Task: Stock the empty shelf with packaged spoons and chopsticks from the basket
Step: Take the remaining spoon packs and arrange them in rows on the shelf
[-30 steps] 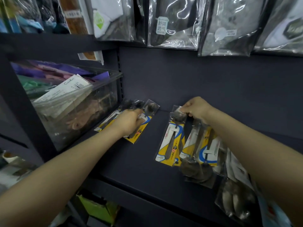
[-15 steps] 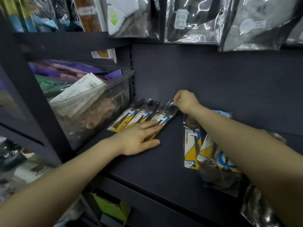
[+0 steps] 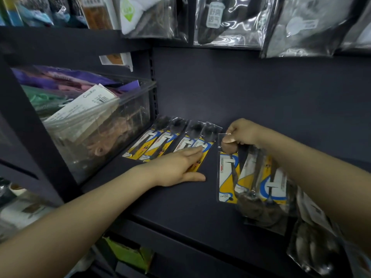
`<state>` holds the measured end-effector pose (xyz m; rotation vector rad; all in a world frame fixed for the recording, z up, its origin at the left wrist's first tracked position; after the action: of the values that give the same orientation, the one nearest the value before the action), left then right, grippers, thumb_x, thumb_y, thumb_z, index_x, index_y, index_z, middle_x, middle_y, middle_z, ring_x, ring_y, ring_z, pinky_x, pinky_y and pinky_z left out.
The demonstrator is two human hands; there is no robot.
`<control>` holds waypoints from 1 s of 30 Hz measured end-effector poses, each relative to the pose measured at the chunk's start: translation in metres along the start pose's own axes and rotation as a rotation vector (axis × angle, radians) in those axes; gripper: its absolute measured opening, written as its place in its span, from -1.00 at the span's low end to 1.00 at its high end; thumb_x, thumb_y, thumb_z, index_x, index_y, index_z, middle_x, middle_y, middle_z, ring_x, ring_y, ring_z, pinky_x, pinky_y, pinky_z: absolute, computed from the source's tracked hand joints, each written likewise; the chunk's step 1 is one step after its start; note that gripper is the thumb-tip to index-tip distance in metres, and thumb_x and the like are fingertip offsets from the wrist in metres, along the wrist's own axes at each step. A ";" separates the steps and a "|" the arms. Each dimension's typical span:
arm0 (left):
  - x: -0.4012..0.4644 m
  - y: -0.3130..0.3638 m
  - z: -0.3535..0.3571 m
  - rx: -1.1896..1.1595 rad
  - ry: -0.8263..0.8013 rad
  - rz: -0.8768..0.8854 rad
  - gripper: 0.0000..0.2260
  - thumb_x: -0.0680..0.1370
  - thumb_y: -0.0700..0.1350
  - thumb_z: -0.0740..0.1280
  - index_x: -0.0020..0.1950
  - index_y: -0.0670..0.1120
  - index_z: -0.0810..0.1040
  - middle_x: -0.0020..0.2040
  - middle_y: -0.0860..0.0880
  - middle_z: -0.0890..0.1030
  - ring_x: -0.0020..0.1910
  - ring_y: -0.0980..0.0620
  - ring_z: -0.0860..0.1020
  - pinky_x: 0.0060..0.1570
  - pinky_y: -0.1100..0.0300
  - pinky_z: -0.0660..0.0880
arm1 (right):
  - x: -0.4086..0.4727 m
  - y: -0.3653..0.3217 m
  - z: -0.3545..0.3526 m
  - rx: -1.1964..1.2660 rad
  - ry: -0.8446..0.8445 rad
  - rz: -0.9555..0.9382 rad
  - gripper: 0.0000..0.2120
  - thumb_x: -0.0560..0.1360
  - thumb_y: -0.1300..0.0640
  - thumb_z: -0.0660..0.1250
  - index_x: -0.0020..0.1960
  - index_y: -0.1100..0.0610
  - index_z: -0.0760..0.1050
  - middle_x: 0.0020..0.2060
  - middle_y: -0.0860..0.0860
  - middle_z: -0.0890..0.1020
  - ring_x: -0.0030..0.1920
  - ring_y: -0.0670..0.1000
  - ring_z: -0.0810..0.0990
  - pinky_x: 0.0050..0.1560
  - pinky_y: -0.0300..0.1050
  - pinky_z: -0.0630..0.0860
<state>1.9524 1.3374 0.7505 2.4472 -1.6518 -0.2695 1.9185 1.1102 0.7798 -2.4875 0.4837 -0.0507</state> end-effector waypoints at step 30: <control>-0.154 -0.040 -0.021 -0.686 0.491 -0.267 -0.63 0.34 -0.23 0.11 -0.16 0.08 0.66 -0.06 -0.03 0.70 -0.01 0.02 0.59 0.12 0.15 0.45 | -0.003 -0.147 0.099 0.482 -0.082 -0.102 -0.70 0.55 0.27 0.21 -0.36 0.13 0.36 -0.49 0.06 0.40 -0.65 -0.14 0.30 -0.66 -0.40 0.18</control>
<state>1.9368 1.4961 0.7686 1.9747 -0.8421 -0.2010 1.9784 1.2770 0.7824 -2.0289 0.2700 -0.0932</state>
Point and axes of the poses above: each hand's wrist, its own x-axis towards the middle knuckle, its own z-axis out of the palm, y = z × x, the point moved 1 cm from there along x, towards the middle knuckle
